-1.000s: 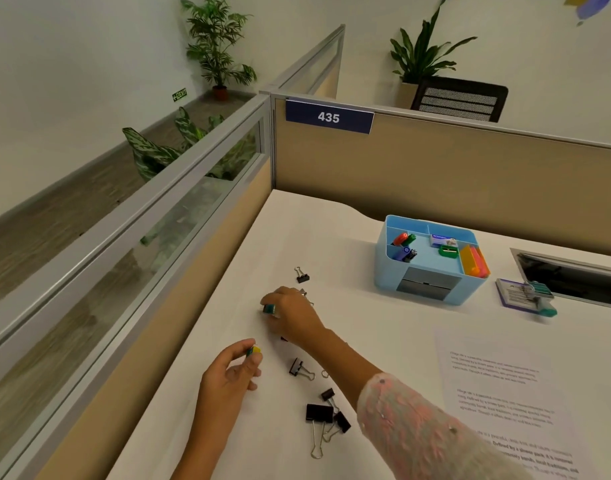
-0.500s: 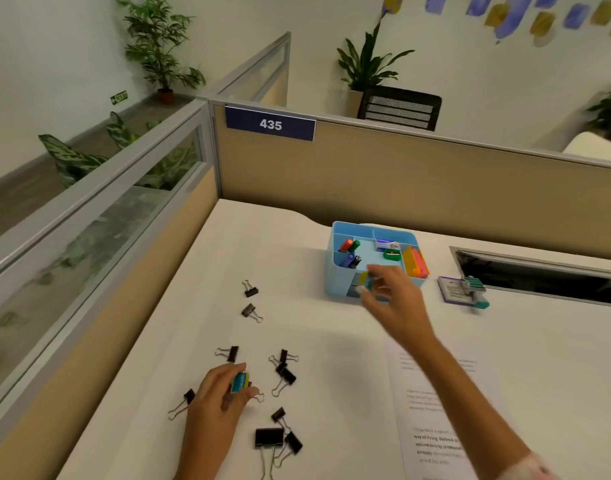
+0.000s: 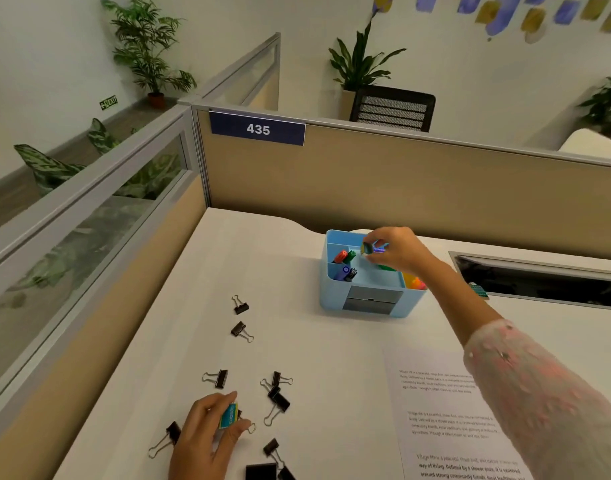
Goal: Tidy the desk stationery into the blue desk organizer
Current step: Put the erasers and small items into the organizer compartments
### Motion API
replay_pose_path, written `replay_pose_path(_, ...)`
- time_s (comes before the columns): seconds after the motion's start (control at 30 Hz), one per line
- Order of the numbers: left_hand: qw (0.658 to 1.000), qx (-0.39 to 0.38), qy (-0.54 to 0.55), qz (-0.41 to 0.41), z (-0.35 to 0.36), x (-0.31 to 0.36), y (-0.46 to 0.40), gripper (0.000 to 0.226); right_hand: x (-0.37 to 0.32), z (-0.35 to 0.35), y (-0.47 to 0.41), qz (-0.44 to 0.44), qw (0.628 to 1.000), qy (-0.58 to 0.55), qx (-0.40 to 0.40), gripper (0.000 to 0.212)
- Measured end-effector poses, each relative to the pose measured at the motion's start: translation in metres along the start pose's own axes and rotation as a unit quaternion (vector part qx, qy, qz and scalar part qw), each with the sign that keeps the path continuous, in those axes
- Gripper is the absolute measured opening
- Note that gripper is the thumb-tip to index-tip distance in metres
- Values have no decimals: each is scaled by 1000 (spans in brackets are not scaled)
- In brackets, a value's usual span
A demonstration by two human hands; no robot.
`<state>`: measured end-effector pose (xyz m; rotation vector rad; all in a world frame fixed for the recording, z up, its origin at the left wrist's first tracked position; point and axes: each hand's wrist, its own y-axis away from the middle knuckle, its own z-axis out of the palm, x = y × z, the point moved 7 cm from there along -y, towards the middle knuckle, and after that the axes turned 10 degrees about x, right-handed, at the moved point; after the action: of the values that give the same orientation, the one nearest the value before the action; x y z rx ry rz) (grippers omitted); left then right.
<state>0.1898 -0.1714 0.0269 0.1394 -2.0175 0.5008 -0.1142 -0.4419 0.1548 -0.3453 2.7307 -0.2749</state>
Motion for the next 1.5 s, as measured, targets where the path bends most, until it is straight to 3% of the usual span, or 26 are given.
replay_pose_path(0.33, 1000, -12, 2, -10, 1, 7, -2, 84, -2, 16, -5, -32, 995, 90, -40, 37)
replay_pose_path(0.6, 1000, -15, 4, -11, 1, 8, -1, 86, 7, 19, -4, -5, 993, 111, -38, 38)
replay_pose_path(0.67, 1000, -17, 8, -16, 1, 8, -1, 85, 8, 11, 1, 26, 998, 64, 8, 41)
replay_pose_path(0.73, 1000, -10, 14, -25, 0, 6, -1, 83, 7, -6, 17, 79, 991, -23, 102, 37)
replay_pose_path(0.83, 999, 7, 26, -31, -4, 7, -2, 61, -5, -27, 66, 152, 940, -161, 258, 22)
replay_pose_path(0.87, 999, 11, 25, -33, -4, 9, -3, 44, -13, -28, 86, 175, 917, -214, 286, 18)
replay_pose_path(0.9, 999, 19, 28, -39, -5, 11, -3, 41, -21, -22, 105, 204, 893, -278, 290, 16)
replay_pose_path(1.03, 997, 10, 49, -60, 2, 24, -6, 55, -81, 32, 177, 291, 793, -517, 138, 22)
replay_pose_path(1.17, 998, -15, 64, -15, 10, 54, -3, 62, -145, 70, 229, 305, 767, -563, -48, 14)
replay_pose_path(1.37, 994, -60, 43, 77, 19, 85, 4, 65, -165, 69, 244, 324, 736, -588, -90, 26)
replay_pose_path(1.5, 991, -89, 43, 89, 22, 92, 4, 51, -159, 64, 244, 336, 729, -589, -95, 19)
